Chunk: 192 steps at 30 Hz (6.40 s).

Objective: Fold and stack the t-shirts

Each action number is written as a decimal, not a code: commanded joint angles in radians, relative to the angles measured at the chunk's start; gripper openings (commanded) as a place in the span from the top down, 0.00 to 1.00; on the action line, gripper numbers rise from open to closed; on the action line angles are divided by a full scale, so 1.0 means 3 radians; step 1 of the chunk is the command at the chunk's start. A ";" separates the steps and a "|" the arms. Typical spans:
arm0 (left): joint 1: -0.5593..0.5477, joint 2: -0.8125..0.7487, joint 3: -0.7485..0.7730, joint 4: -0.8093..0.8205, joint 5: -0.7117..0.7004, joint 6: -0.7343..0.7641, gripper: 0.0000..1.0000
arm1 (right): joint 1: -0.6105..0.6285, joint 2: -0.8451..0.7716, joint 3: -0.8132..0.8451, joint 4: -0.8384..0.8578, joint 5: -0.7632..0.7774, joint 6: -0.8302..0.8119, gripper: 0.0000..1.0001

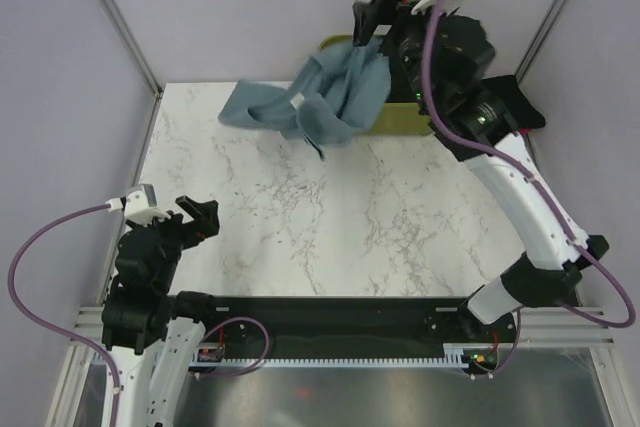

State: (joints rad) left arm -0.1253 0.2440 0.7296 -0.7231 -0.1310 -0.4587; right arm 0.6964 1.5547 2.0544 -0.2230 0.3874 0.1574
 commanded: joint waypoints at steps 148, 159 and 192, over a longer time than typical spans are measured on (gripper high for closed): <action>-0.1065 0.5260 0.2629 0.1700 0.0785 -0.0373 0.05 | 0.3476 -0.0717 -0.4563 -0.1547 0.0949 0.3208 1.00; -0.1096 0.5333 0.2497 0.1879 0.0902 -0.0348 0.06 | 0.4229 0.0039 -0.4721 -0.0607 0.0503 0.3157 1.00; -0.2410 0.7194 0.5253 0.0334 -0.1182 0.1851 0.22 | 0.4418 0.0238 -0.4598 -0.0075 0.0304 0.2625 1.00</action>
State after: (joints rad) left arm -0.8062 2.3562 2.2292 -0.5781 -0.2810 -0.0166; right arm 1.9739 1.5822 0.6731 -0.5690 0.8890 0.8227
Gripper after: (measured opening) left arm 0.824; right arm 0.016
